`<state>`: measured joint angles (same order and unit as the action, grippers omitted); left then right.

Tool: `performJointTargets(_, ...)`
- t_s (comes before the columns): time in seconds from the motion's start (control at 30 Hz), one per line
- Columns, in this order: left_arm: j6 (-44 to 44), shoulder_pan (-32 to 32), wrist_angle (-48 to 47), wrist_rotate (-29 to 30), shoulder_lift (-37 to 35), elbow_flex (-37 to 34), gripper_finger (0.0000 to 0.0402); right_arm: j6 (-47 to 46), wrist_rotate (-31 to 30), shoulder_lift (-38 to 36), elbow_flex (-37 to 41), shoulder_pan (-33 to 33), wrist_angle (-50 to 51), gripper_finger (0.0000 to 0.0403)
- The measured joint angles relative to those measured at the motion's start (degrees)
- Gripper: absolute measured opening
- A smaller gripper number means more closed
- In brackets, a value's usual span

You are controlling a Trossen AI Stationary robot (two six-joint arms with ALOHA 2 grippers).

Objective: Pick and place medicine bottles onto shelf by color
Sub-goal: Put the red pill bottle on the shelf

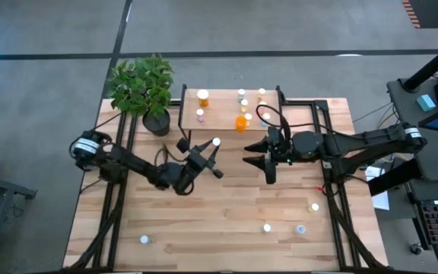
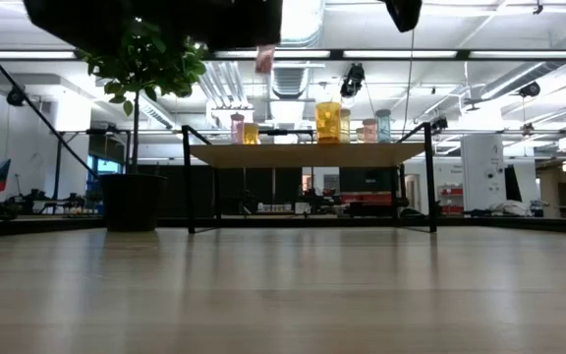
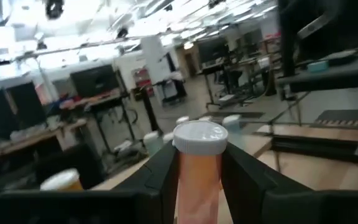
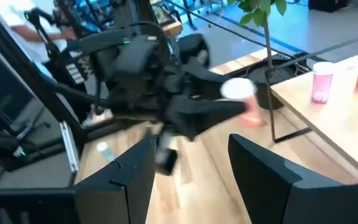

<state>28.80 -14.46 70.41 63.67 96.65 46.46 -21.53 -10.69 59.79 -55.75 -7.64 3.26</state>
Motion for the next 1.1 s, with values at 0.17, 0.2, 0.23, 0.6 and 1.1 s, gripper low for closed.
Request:
performJointTargets(0.17,-9.0,7.0,-0.2,-1.2,3.5,0.2,0.0086,4.9,0.0,0.5,0.4,0.0,-0.1,0.0191)
performJointTargets(0.2,-10.0,8.3,-0.3,-1.3,4.4,0.4,0.0086,6.0,0.0,0.8,0.4,0.0,-0.2,0.0191)
performJointTargets(0.23,-11.3,9.6,-0.2,-1.6,5.2,0.5,0.0086,6.3,0.0,1.0,0.4,0.0,-0.5,0.0191)
performJointTargets(0.6,-19.5,18.0,0.1,-5.0,9.1,0.6,0.0086,8.7,0.0,1.4,0.7,0.0,-0.5,0.0192)
performJointTargets(1.1,-19.9,19.0,-0.6,-5.1,9.1,0.7,0.0087,8.7,0.0,1.4,0.7,0.0,-0.5,0.0192)
